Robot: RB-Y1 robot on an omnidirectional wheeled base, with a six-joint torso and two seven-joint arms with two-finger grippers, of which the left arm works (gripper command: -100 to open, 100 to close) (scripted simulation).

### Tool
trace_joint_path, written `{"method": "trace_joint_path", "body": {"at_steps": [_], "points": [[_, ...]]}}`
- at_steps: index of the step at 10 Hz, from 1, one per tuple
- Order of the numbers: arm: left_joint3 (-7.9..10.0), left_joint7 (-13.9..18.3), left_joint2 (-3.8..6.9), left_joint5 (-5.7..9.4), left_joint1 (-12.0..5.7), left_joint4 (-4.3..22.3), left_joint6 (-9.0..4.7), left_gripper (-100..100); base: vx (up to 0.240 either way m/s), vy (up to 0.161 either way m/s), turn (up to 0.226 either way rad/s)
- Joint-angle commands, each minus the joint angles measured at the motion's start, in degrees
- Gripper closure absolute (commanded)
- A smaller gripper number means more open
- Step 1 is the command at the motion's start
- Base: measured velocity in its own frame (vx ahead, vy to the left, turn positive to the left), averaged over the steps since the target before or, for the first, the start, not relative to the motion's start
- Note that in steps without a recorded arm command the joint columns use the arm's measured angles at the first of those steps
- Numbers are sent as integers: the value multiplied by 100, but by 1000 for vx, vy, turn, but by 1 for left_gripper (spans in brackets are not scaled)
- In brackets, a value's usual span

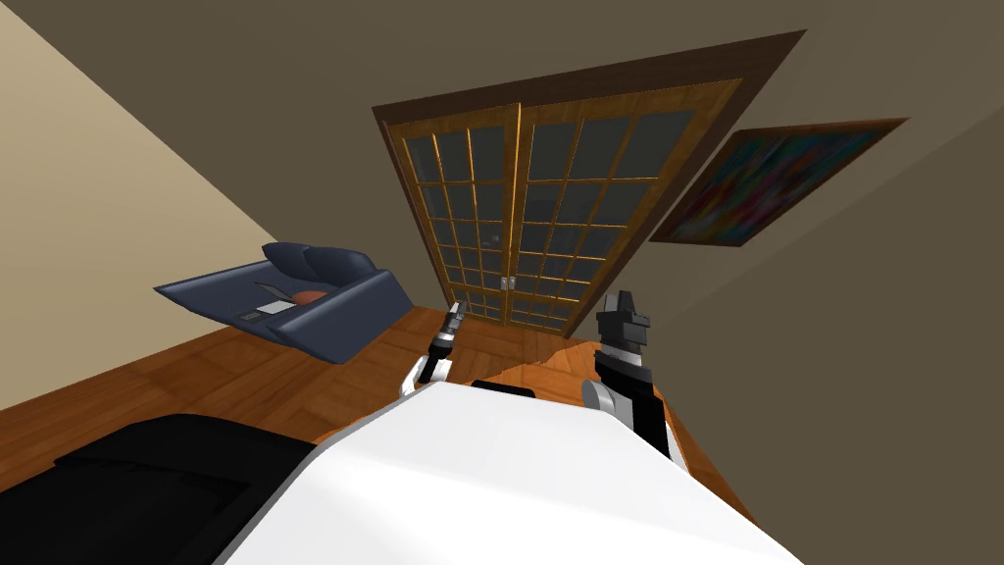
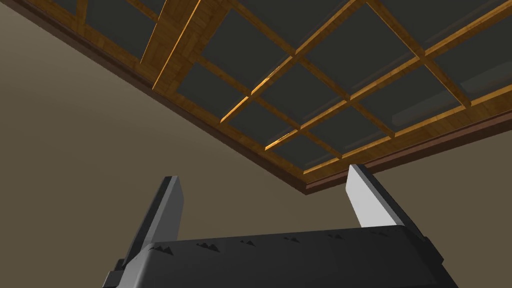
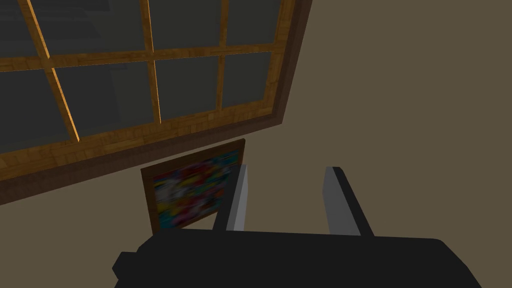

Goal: Pull the door open

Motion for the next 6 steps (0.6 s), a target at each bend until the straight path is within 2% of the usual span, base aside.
{"method": "trace_joint_path", "body": {"at_steps": [1, 6], "points": [[34, -187, 26, -18, -73, 216, -8, -100, 107, -51, -4], [120, -755, 66, -81, -268, 907, -106, -100, 103, -54, -2]]}}
